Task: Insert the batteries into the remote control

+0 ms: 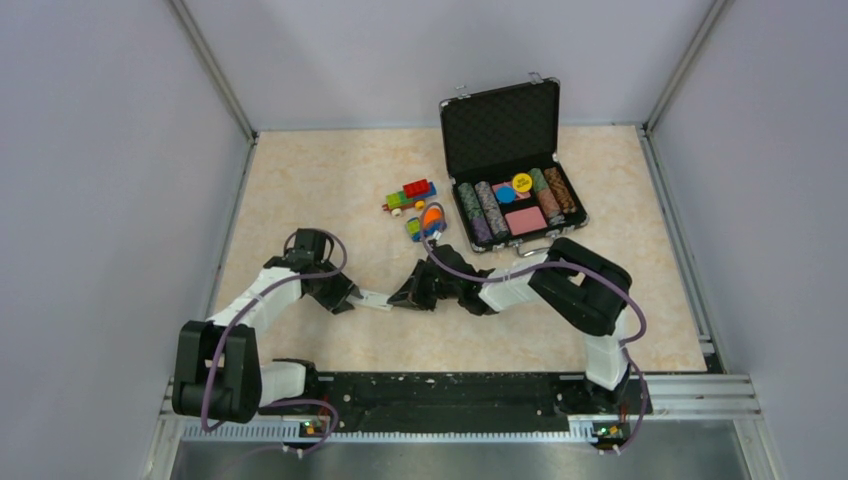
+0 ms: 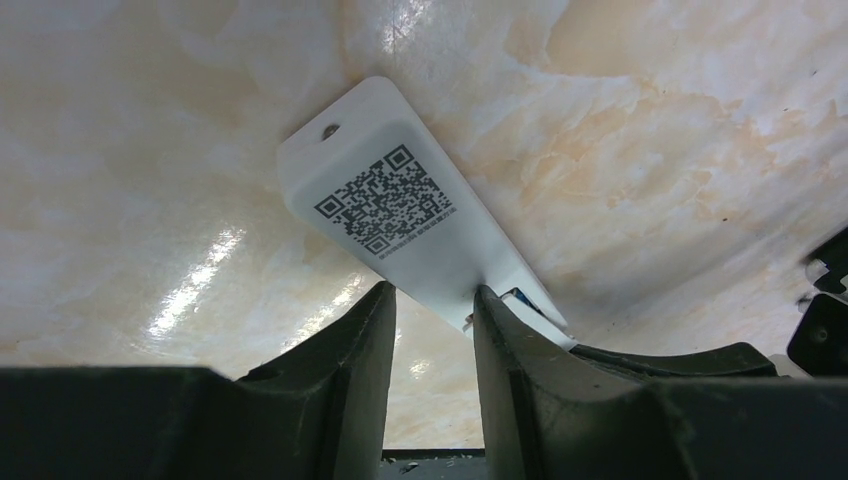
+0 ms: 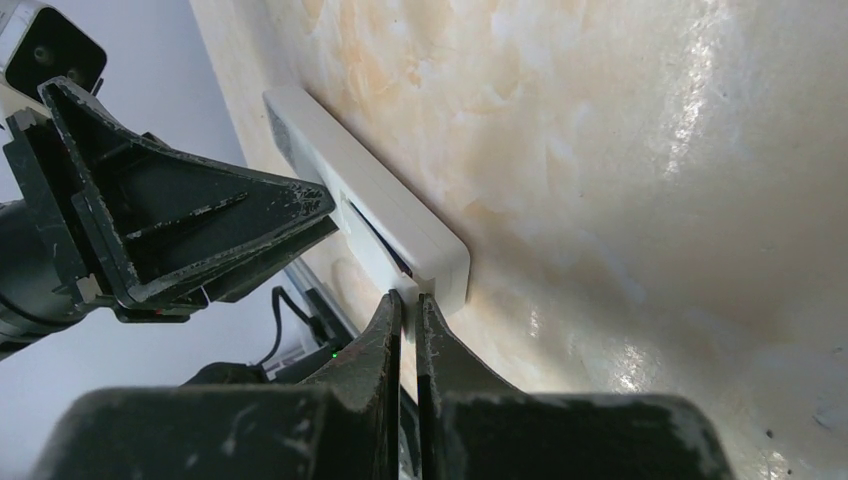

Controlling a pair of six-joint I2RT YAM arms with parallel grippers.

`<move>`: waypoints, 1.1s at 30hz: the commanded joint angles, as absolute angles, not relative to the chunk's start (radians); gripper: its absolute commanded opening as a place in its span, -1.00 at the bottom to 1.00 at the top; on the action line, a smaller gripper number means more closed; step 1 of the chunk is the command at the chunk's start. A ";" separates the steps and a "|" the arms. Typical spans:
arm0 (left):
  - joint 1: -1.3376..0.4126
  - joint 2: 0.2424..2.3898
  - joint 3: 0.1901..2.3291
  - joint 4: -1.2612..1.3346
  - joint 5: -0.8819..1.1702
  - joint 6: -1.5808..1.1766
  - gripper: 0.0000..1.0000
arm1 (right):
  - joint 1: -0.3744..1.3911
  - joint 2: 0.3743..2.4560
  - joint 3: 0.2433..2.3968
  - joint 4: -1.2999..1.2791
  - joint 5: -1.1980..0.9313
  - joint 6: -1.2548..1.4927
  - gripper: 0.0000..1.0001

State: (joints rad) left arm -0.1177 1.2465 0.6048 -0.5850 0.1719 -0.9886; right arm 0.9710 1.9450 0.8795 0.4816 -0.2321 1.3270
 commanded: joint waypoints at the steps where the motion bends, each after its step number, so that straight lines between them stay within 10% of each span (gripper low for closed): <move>1: -0.114 1.258 0.599 -0.563 0.177 -0.984 -0.22 | 0.996 1.927 0.886 0.416 -0.135 1.248 -1.00; 33: -0.114 1.295 0.591 -0.536 0.201 -1.013 -0.37 | 1.026 1.897 0.855 0.477 -0.072 1.270 -1.00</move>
State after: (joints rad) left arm -0.1127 1.2686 0.6048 -0.5751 0.2256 -1.0058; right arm 1.0168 1.8954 0.8513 0.4862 -0.0746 1.2621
